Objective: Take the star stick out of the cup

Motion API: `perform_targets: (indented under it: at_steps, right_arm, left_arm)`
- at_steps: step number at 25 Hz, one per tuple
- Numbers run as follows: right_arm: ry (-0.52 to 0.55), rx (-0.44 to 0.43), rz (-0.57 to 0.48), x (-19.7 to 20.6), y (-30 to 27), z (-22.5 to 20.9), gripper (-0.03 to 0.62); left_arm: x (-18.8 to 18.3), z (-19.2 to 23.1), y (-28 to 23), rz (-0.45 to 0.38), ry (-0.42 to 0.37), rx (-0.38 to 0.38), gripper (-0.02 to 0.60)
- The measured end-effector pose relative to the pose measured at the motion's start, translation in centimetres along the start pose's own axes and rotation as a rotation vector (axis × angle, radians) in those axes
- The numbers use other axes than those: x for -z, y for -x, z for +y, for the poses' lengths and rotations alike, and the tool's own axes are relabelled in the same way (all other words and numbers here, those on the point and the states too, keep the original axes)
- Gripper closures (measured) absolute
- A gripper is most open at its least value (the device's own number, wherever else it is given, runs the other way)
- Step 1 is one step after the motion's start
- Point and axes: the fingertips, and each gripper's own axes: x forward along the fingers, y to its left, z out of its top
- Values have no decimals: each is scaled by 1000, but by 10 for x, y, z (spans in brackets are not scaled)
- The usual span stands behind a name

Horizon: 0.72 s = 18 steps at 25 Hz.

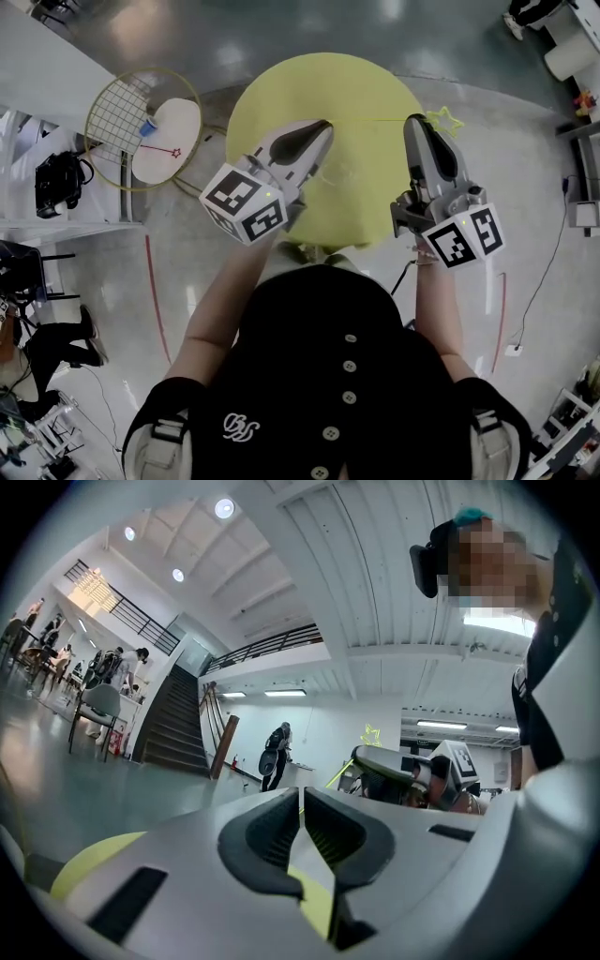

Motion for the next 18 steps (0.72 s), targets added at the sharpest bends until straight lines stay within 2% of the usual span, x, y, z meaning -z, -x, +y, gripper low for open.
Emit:
perform_targets:
  at_steps: [8, 18]
  right_arm:
    - [-36, 34, -22, 0, 5, -3, 577]
    - [-37, 80, -25, 5, 12, -11, 577]
  left_arm:
    - [9, 0, -2, 38, 17, 42, 555]
    - [12, 12, -4, 36, 39, 42, 555]
